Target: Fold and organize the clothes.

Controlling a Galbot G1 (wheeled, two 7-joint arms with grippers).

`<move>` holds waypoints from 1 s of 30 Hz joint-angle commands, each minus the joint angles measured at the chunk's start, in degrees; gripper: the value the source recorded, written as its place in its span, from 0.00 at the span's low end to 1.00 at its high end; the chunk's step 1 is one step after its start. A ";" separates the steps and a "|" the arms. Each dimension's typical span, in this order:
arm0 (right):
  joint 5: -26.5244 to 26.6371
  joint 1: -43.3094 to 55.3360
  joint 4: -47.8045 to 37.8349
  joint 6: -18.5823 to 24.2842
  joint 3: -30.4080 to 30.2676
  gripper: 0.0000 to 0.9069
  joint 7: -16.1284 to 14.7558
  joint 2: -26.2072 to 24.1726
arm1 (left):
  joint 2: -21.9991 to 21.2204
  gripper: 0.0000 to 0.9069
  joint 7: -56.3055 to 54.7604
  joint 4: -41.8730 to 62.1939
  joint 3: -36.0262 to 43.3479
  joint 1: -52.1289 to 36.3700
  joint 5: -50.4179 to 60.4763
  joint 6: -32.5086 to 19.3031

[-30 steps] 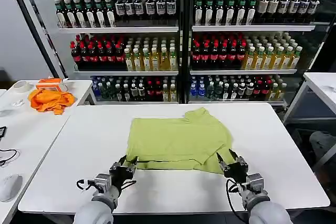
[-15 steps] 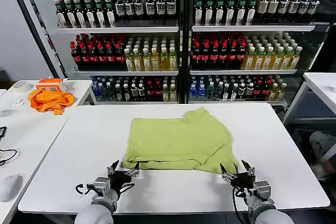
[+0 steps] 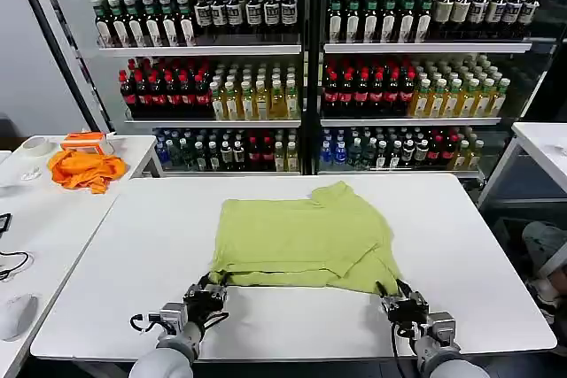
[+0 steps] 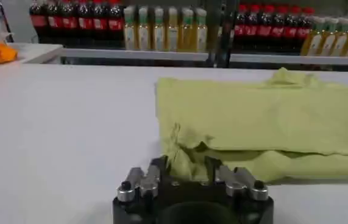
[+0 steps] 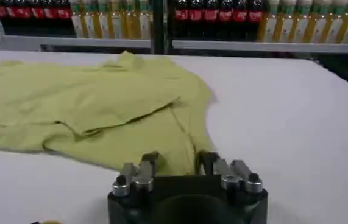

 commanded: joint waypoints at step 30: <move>-4.22 -19.26 13.35 1.43 6.80 0.00 -0.45 -3.08 | -0.02 0.02 0.26 -15.00 -6.32 16.51 -0.46 -0.18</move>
